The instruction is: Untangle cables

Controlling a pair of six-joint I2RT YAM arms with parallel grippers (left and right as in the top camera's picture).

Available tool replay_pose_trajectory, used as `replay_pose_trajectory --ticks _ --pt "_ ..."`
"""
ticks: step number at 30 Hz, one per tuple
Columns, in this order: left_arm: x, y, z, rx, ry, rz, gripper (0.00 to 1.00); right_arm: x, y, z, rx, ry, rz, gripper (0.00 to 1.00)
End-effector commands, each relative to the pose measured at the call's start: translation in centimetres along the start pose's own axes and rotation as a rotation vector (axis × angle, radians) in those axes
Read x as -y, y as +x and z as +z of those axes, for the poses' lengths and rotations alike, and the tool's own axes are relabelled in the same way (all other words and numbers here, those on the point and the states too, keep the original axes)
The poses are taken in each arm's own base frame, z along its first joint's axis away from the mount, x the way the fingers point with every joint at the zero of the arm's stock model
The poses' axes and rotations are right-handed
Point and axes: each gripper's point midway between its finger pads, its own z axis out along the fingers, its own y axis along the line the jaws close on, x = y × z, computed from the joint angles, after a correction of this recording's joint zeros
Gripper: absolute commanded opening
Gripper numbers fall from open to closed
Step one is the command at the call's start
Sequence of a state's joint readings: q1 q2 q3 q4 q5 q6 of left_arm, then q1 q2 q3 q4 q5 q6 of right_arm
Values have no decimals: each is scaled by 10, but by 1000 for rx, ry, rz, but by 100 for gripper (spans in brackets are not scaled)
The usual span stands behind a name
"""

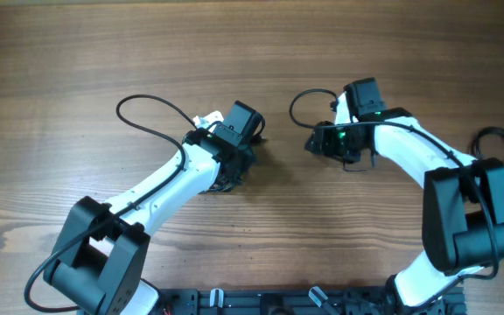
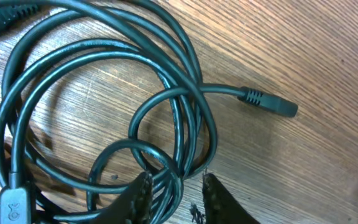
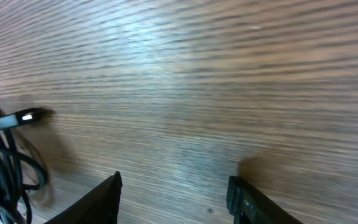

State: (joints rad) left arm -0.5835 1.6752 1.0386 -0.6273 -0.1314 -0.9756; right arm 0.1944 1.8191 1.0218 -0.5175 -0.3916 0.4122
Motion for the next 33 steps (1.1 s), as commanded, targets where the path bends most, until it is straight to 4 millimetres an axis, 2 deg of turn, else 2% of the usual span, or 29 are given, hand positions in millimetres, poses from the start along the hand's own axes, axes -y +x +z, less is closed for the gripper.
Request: replay_pose_trajectory --ticks 1,3,10,11,13,15,19,21,24,26,28,31,33 --pt "-6 -1 4 18 -30 -9 32 1 -6 -9 23 5 -40 59" --pt "-9 2 11 6 -50 -17 32 2 -4 -8 17 7 -37 59" --pt "-12 8 21 -21 -69 -24 14 6 2 -6 2 13 -31 60" --pt "-12 8 21 -21 -68 -24 14 6 2 -6 3 13 -32 60" --pt "-12 8 21 -21 -68 -23 22 6 2 -6 3 13 -32 60" --pt "-14 9 21 -27 -79 -22 22 6 2 -6 3 13 -31 60" --pt "-19 13 21 -40 -101 -16 17 6 2 -6 2 13 -31 61" --pt "-17 12 21 -36 -94 -17 4 6 2 -6 3 13 -31 61" --pt "-12 9 21 -24 -70 -20 4 2 3 -6 -7 -10 -47 62" --pt "-5 3 13 -17 -38 -11 4 -11 8 -7 -33 -97 -118 65" --pt "9 -4 -5 -31 48 -1 4 -28 15 -12 -65 -218 -180 67" --pt "31 -24 -54 -83 270 -74 4 -64 27 -30 -122 -480 -207 69" --pt "32 -39 -79 -102 378 -127 4 -80 31 -40 -141 -590 -212 71"
